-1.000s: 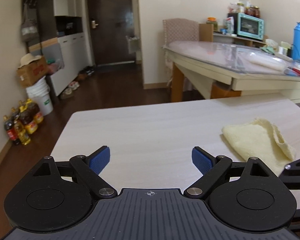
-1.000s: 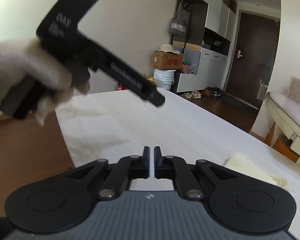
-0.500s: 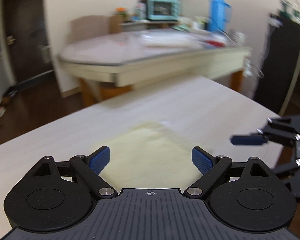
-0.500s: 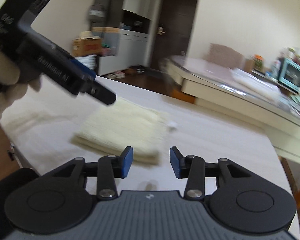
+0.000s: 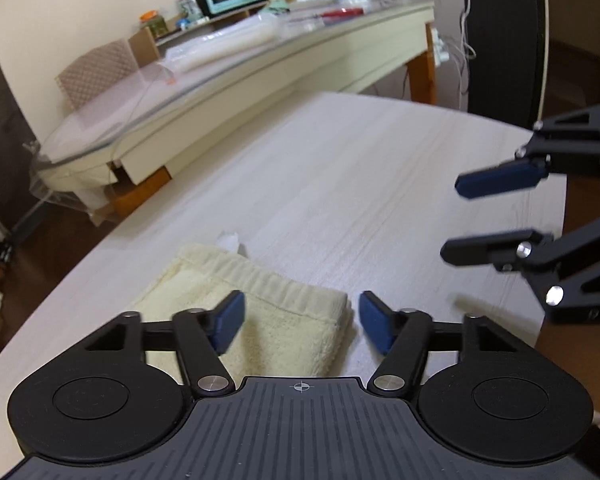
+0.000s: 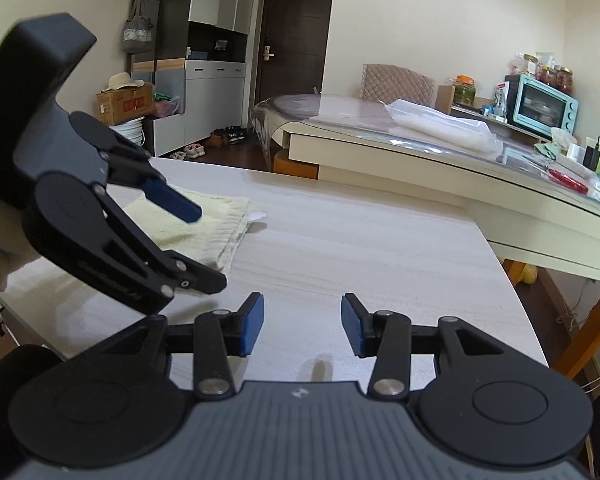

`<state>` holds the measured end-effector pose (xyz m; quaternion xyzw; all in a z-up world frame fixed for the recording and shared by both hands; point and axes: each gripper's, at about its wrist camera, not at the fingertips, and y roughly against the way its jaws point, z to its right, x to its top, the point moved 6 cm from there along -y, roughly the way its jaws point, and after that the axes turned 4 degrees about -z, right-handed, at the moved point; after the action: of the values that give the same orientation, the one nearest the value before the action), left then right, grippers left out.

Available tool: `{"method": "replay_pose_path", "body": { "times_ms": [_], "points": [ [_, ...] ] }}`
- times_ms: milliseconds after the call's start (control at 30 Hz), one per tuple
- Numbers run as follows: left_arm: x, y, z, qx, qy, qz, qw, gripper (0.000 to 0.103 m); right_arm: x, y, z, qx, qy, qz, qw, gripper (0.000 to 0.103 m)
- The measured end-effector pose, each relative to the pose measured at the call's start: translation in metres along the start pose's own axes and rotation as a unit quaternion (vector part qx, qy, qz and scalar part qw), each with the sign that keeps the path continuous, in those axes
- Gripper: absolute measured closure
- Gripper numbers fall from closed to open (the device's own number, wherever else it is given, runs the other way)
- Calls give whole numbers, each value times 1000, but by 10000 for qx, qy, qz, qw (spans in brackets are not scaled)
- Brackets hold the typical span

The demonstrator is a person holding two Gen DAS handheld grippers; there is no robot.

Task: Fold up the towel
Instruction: 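Grasp a towel edge with the left gripper, then grasp the tagged towel corner with the right gripper while the left gripper regrasps another corner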

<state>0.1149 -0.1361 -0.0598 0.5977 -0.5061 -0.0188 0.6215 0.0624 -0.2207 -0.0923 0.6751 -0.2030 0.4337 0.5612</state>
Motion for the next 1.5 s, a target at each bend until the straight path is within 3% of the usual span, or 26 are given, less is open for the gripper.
{"method": "replay_pose_path", "body": {
  "times_ms": [100,167,300,433,867,1000,1167,1233,1267,1300,1433,1500],
  "points": [
    [-2,6,-4,-192,166,47,9997,81,3,-2,3,43,-28,31,10000,56],
    [-2,14,-14,-261,398,154,9987,85,6,-4,0,101,1,46,9999,55],
    [-7,32,-40,-613,1034,385,9920,86,13,-8,-12,288,103,90,9995,55],
    [-16,36,-49,-671,1144,377,9905,87,17,-12,-26,438,190,104,9988,53],
    [-18,28,-41,-764,1063,410,9905,76,16,-8,-32,361,253,34,9990,52],
    [-21,26,-36,-908,1059,353,9896,64,15,-7,-31,359,233,17,9991,52],
    [-20,25,-38,-809,1086,372,9901,64,14,-10,-29,372,197,6,9991,51],
    [-20,23,-40,-740,1067,337,9910,74,14,-10,-29,377,187,3,9991,51],
    [-20,23,-40,-744,1066,326,9910,88,13,-10,-28,393,172,6,9991,51],
    [-20,24,-41,-752,1086,340,9907,93,13,-10,-28,408,156,9,9990,51],
    [-19,31,-43,-746,1116,481,9898,97,13,-10,-30,486,137,13,9987,51],
    [-19,44,-57,-513,1296,678,9879,97,14,-10,-31,518,131,32,9986,51]
  ]
}}
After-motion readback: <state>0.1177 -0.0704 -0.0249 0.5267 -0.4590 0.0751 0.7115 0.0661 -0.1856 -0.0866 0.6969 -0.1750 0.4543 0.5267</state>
